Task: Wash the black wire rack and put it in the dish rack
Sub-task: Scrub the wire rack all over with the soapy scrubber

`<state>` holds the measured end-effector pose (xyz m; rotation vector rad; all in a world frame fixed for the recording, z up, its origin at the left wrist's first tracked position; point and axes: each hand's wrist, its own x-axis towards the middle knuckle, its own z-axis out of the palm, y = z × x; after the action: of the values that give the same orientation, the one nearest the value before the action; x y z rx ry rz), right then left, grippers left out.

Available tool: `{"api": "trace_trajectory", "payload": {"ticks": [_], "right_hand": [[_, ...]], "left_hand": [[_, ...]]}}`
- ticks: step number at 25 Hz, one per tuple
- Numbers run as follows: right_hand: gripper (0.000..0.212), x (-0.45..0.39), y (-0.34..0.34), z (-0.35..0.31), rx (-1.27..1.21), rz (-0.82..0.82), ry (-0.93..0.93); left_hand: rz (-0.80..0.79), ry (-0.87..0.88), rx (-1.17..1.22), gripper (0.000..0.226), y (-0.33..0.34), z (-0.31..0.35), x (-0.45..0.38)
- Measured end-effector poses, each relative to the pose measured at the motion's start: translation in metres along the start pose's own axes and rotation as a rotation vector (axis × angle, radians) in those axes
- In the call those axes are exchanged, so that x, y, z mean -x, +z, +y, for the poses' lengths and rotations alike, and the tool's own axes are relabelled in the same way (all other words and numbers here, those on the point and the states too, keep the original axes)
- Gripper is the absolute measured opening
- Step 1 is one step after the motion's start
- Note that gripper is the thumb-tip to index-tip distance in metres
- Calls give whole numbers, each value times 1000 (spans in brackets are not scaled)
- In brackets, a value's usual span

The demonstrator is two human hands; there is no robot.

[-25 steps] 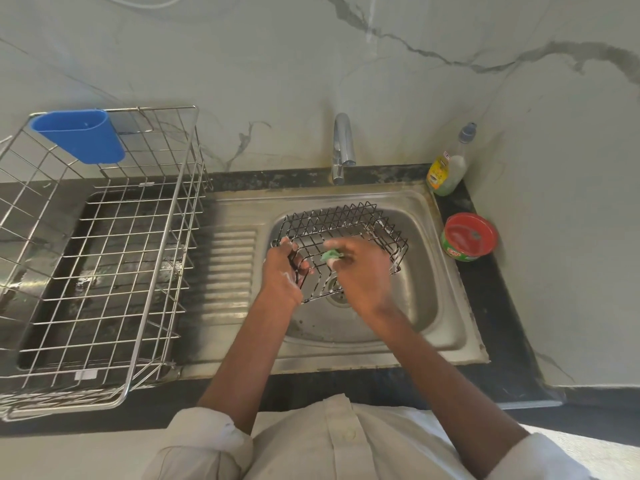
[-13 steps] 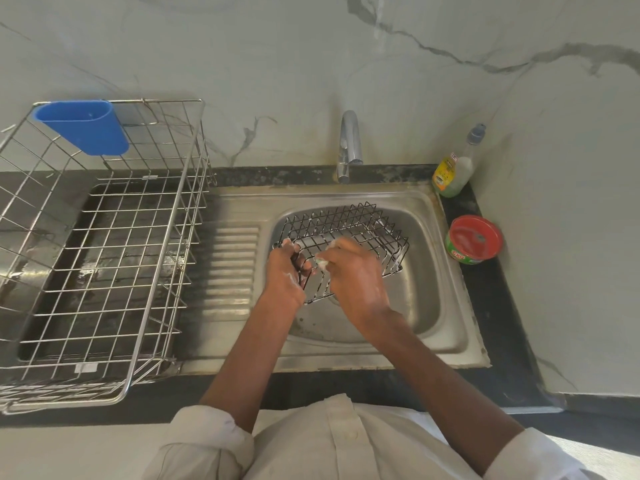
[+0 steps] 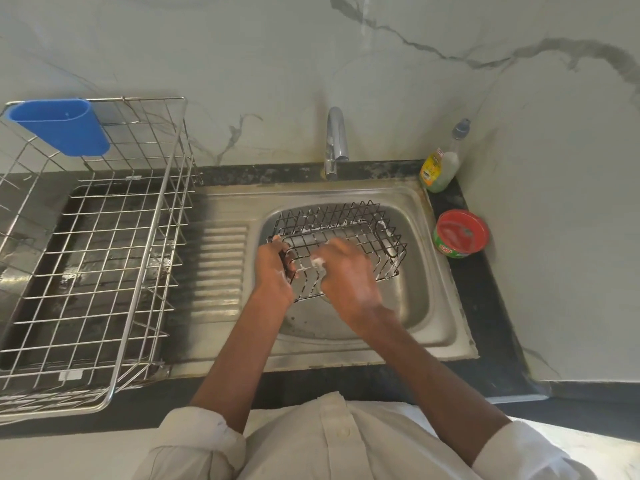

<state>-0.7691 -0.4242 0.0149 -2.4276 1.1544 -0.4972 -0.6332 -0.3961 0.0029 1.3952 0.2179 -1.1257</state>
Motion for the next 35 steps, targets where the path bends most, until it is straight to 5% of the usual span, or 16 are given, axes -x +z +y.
{"api": "trace_trajectory", "payload": {"ticks": [6,12,18,21,25,28,32,35], "right_hand": [[37,-15,-34,78,47,170,498],[40,-5,0,2,38,2,-18],[36,-1,-42,112,48,189,668],[32,6,-34,91,-3,260,608],[23,6,-44,91,11,414,586],[37,2,-39,69,-3,288,500],[43,18,-14,38,14,119,107],[41,6,-33,81,-35,245,409]], "left_hand": [[40,-5,-12,38,-2,0,3],[90,15,-81,30,12,-14,-4],[129,-12,-36,44,-2,-8,-9],[108,1,-3,65,-4,-6,-12],[123,-43,16,48,-3,-5,-11],[124,-44,0,38,1,-9,-10],[103,-29,10,36,2,-13,-10],[108,-41,-10,33,-6,-14,-10]]}}
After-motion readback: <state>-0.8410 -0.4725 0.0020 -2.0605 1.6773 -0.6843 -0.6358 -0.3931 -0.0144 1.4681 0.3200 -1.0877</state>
